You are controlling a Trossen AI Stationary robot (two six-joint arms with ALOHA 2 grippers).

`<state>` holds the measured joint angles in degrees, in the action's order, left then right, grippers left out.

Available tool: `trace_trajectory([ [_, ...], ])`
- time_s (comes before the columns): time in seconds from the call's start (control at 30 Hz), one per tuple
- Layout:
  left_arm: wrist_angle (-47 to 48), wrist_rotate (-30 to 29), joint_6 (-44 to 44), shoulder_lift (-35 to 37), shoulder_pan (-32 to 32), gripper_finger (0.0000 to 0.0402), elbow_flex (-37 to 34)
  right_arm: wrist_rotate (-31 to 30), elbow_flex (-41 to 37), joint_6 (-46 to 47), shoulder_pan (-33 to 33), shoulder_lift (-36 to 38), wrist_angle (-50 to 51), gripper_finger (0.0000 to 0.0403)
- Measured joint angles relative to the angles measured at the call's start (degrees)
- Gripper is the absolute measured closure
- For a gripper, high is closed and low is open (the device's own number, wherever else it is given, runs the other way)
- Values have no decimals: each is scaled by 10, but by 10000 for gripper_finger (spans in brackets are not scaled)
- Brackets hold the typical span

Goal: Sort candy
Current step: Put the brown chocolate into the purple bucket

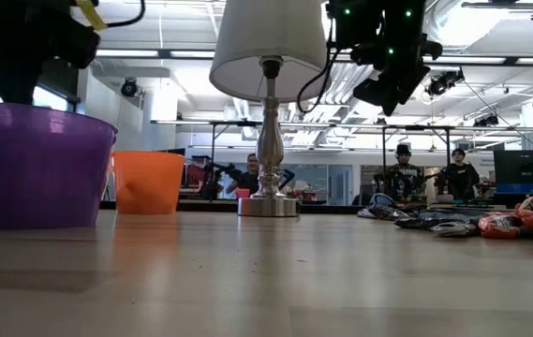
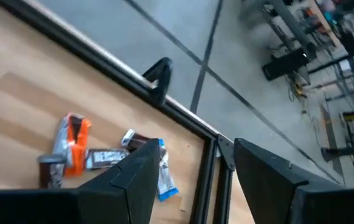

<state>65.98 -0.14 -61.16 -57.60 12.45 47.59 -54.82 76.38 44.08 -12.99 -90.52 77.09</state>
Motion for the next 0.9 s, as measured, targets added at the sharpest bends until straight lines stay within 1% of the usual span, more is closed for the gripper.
trace_trajectory([
  [0.03,1,11,30,-6,0,330,0,1,0,-14,4,0,-4,201],
  [0.1,1,14,72,-16,0,322,0,19,0,-41,12,0,-11,201],
  [0.17,1,9,106,-24,0,316,0,58,0,-56,24,0,-10,201],
  [0.23,-1,-15,127,-33,-3,313,0,100,0,-56,39,0,0,201],
  [0.37,-35,-52,157,-43,-19,312,0,166,0,-24,87,0,49,201],
  [0.53,-94,-86,262,-44,-44,312,15,222,0,50,152,0,129,201],
  [0.6,-100,-103,294,-44,-54,312,33,245,0,66,172,1,129,201],
  [0.7,-104,-115,317,-44,-62,312,62,286,0,69,195,7,113,201],
  [0.77,-121,-128,333,-43,-65,312,75,295,0,83,207,6,112,201],
  [0.9,-201,-146,395,-44,-65,312,76,297,-15,95,219,7,98,201],
])
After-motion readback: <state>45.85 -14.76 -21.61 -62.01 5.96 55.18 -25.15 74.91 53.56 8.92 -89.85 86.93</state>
